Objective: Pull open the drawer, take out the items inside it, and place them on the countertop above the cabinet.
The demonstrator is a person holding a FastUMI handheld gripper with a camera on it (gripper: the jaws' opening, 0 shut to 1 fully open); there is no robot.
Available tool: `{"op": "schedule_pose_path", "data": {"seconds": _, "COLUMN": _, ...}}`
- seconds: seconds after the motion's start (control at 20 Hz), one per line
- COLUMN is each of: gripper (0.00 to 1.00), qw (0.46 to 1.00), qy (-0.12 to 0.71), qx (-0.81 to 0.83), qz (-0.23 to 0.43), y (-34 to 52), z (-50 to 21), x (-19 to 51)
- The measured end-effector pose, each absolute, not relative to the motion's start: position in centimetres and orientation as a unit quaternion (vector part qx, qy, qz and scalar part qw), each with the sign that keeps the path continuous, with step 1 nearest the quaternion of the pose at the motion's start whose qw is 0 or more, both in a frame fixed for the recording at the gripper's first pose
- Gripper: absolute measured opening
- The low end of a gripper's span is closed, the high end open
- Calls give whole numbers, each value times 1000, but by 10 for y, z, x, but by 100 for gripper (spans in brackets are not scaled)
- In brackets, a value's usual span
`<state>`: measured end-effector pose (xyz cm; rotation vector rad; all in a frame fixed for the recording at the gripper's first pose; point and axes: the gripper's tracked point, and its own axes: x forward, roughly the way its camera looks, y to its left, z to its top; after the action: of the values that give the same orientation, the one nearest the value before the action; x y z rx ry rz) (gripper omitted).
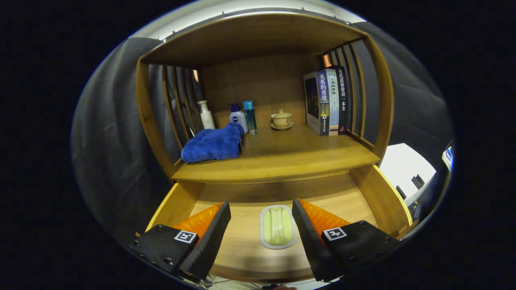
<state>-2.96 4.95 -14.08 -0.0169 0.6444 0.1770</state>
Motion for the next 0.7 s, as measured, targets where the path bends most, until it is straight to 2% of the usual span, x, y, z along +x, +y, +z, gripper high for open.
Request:
{"op": "schedule_pose_path", "data": {"seconds": 0.4, "gripper": 97, "qw": 864, "qy": 497, "qx": -57, "qz": 56, "y": 35, "z": -211, "x": -6}}
{"op": "schedule_pose_path", "data": {"seconds": 0.6, "gripper": 94, "qw": 830, "qy": 554, "qx": -44, "qz": 44, "y": 34, "z": -239, "x": -8}}
{"op": "schedule_pose_path", "data": {"seconds": 0.7, "gripper": 74, "qw": 816, "qy": 575, "qx": -44, "qz": 32, "y": 32, "z": -252, "x": -10}}
